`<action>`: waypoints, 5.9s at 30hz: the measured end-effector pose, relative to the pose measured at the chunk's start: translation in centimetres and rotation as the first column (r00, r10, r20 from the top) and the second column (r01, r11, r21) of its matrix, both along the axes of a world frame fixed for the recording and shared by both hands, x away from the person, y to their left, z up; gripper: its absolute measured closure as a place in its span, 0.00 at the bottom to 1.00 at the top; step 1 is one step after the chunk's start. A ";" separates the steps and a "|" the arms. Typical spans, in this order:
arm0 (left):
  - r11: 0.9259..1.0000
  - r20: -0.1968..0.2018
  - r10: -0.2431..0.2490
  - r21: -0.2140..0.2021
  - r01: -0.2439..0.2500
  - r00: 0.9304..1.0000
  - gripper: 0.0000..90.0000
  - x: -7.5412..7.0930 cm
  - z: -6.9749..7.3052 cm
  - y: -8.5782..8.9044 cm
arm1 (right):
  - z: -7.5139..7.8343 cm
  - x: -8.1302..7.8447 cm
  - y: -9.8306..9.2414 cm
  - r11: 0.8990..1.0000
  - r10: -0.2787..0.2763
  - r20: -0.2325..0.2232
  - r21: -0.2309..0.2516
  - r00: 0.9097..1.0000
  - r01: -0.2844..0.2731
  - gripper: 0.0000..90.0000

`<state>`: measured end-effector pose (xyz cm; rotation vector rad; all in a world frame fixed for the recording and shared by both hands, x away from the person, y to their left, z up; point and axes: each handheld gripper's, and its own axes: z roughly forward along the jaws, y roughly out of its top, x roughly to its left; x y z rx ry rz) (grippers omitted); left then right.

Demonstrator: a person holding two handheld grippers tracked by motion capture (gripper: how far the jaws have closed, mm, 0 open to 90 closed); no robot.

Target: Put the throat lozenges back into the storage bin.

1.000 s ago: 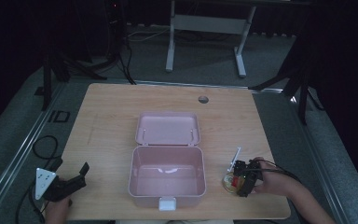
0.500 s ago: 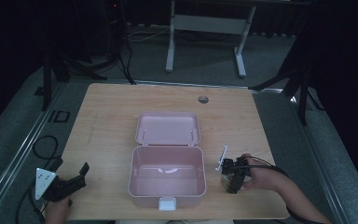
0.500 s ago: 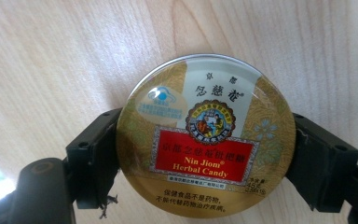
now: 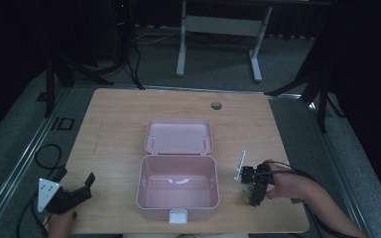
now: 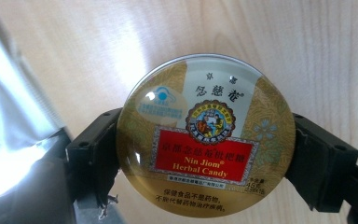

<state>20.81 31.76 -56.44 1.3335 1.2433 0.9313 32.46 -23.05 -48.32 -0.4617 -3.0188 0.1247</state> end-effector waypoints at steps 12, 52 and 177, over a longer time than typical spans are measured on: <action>1.000 0.001 -0.002 0.000 0.002 1.000 0.00 0.0 0.0 0.0 | 4.4 -0.9 0.9 0.999 0.040 0.016 0.017 0.999 -0.040 0.22; 1.000 -0.002 -0.016 -0.003 0.016 1.000 0.00 0.0 0.0 0.0 | 11.1 -2.0 13.7 0.945 0.302 0.053 0.116 0.952 -0.306 0.22; 1.000 -0.001 -0.030 -0.005 0.030 1.000 0.00 0.0 0.0 0.1 | -6.2 3.0 -10.3 0.550 -0.775 0.344 0.781 0.531 0.296 0.13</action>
